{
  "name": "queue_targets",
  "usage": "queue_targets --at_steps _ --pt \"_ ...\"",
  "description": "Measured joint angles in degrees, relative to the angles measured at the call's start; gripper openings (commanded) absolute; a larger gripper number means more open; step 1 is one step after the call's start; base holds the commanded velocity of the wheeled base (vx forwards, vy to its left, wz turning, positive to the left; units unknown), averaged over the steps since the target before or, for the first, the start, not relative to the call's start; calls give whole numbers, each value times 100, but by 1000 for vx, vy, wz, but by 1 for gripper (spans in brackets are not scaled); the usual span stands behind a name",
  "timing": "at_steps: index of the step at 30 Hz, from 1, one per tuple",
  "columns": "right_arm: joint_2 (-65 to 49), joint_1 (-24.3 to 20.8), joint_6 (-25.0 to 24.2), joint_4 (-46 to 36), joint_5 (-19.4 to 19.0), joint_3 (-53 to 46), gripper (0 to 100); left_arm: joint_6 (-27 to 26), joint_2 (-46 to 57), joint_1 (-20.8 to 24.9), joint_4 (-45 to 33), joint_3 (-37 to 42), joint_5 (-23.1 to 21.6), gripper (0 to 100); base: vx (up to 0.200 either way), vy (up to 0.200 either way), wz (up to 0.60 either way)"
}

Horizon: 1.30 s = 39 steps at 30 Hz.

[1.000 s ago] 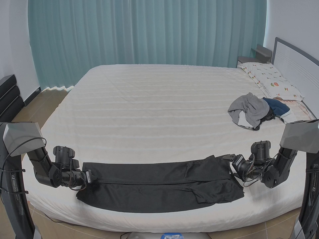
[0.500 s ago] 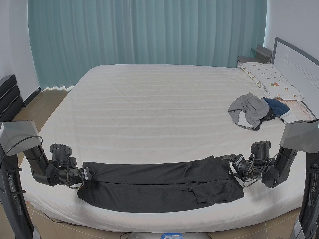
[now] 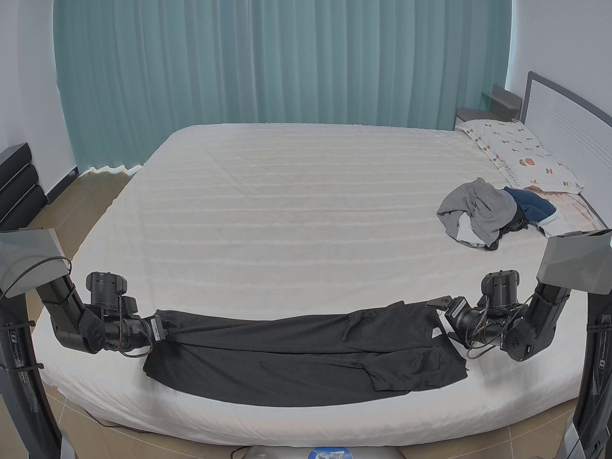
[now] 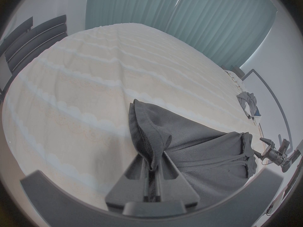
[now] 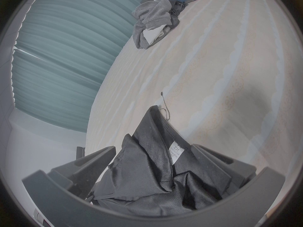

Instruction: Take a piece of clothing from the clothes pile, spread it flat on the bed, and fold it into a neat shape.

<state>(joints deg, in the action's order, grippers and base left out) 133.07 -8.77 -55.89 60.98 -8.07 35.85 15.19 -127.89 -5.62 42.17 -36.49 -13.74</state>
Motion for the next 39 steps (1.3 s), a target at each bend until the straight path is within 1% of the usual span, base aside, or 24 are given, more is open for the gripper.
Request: queue_targets --at_steps 39 --pt "0 9 -44 17 -9 -18 100 -11 132 -57 20 66 -5 0 0 0 0"
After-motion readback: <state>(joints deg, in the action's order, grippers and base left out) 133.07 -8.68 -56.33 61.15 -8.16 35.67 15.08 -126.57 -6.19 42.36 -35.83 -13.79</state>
